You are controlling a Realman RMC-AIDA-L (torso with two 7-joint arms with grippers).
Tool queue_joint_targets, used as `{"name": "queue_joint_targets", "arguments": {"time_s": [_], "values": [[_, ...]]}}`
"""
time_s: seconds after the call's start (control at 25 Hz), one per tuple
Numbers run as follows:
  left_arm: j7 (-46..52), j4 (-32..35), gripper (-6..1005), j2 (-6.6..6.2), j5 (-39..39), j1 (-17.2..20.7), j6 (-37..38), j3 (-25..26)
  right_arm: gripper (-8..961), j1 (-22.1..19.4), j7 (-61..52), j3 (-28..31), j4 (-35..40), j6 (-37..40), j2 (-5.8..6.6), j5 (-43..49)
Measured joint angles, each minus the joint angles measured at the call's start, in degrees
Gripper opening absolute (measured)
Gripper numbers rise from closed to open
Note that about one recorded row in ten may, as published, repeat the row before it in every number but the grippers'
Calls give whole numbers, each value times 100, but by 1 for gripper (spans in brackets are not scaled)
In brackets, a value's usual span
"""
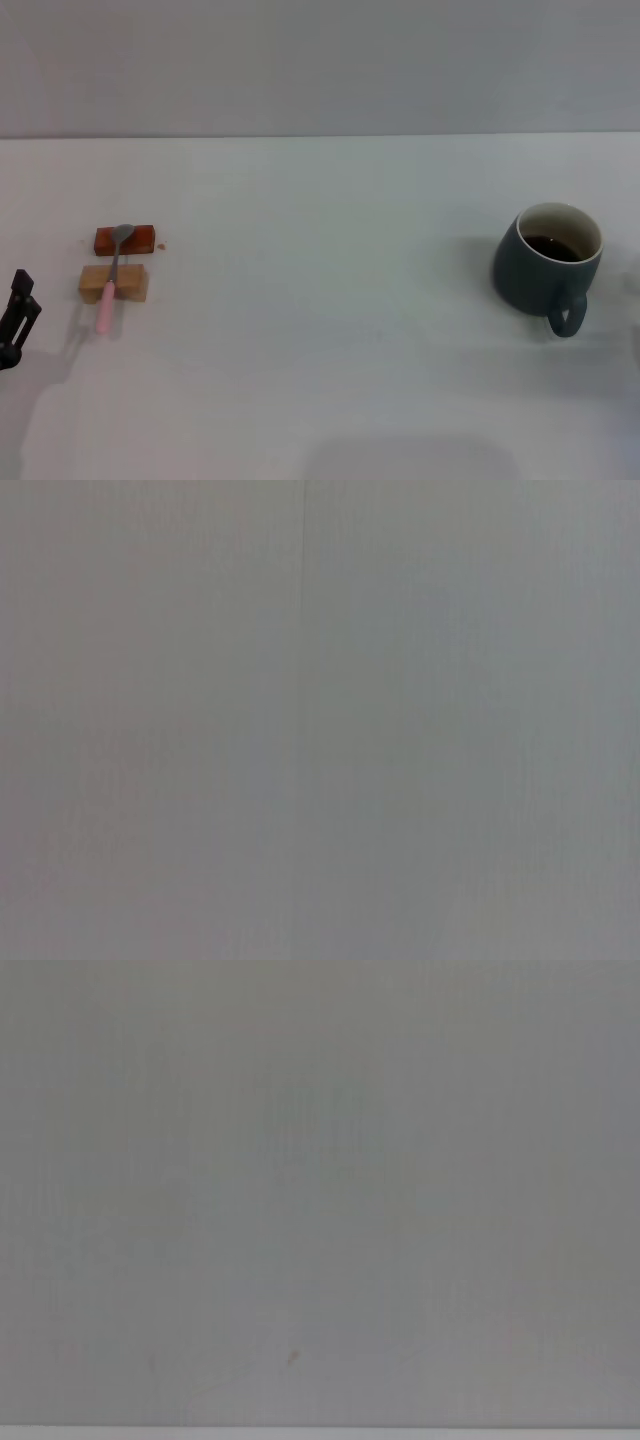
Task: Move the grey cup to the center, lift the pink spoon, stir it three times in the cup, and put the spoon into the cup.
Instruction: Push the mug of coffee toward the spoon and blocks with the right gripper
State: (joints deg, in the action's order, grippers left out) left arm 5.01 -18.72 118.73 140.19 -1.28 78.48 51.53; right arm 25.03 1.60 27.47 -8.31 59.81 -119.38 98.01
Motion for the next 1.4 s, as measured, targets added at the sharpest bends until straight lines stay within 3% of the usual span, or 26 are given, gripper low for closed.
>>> {"name": "queue_joint_targets", "arguments": {"time_s": [1.4], "values": [[0,-53,848,19,-1,-124,-21,-197,-2,435,-19,-1097,-383,-506,-1,314]]}}
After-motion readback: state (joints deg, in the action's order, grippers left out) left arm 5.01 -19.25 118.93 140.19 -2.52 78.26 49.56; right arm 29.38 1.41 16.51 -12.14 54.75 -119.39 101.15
